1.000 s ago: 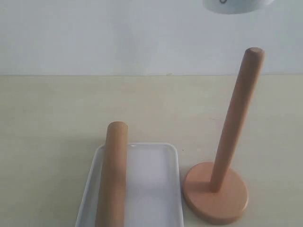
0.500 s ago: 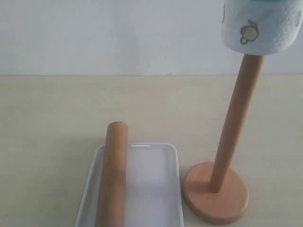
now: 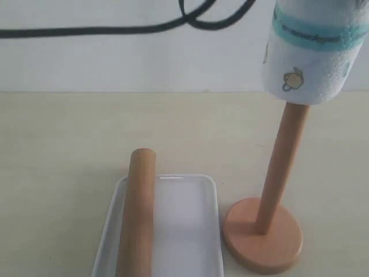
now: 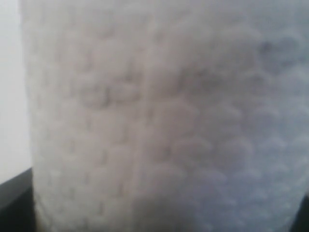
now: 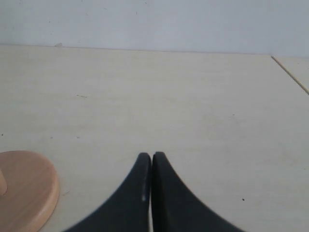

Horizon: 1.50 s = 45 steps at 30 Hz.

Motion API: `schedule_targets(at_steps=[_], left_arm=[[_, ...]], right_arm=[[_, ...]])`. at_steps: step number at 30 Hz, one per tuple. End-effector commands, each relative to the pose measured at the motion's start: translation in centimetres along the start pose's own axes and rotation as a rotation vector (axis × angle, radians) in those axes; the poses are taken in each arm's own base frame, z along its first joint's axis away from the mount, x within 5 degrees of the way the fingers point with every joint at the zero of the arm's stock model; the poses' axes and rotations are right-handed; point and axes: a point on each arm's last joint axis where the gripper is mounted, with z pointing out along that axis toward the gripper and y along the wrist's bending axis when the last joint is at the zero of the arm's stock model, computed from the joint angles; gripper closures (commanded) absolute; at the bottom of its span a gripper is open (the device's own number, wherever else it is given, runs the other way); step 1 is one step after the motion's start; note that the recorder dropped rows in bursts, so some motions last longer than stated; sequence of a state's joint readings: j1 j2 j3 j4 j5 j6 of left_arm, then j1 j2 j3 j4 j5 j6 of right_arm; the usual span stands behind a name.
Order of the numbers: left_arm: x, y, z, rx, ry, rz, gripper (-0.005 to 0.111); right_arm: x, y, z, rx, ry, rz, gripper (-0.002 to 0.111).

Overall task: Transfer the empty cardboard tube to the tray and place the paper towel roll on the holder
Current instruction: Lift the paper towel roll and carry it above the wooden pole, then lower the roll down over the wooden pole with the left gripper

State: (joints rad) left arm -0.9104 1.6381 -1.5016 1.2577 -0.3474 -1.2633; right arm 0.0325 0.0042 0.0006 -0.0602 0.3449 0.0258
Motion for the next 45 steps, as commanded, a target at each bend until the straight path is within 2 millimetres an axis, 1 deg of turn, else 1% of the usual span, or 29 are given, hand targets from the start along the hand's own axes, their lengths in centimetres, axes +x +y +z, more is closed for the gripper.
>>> schedule_targets(at_steps=[1,5,9,11,16,22,27,34,38,41,45], left_arm=[[2.5,-0.2,-0.3,-0.006,0.049,-0.051,0.103],[4.7,-0.4,-0.6,0.011,0.020,-0.021,0.103],[6.8,-0.2,-1.6,-0.029,-0.116,-0.082,0.103],[8.0,0.0,-2.1,-0.071,-0.139,-0.103,0.103],[11.4,-0.3,-3.4,-0.078,-0.067,-0.123,0.103],[14.3,-0.2,-4.2,-0.114,-0.043,-0.147,0.103],[17.3,0.1,-3.5,-0.119,-0.004,-0.172,0.103],[21.9,0.3,-2.4,-0.089,-0.012,-0.206,0.103],[24.5,0.5,-2.1,-0.089,-0.010,-0.168,0.103],[25.6,0.7,-2.1,-0.110,0.010,-0.124,0.103],[26.2,0.8,-2.1,-0.120,0.059,-0.110,0.102]], right_arm=[[-0.1,0.0,0.0,0.003,-0.013,-0.001,0.109],[-0.1,0.0,0.0,0.003,-0.013,-0.001,0.109],[-0.1,0.0,0.0,0.003,-0.013,-0.001,0.109],[-0.1,0.0,0.0,0.003,-0.013,-0.001,0.109],[-0.1,0.0,0.0,0.003,-0.013,-0.001,0.109],[-0.1,0.0,0.0,0.003,-0.013,-0.001,0.109],[-0.1,0.0,0.0,0.003,-0.010,-0.001,0.109],[-0.1,0.0,0.0,0.003,-0.010,-0.001,0.109],[-0.1,0.0,0.0,0.003,-0.010,-0.001,0.109],[-0.1,0.0,0.0,0.003,-0.010,-0.001,0.109],[-0.1,0.0,0.0,0.003,-0.010,-0.001,0.109]])
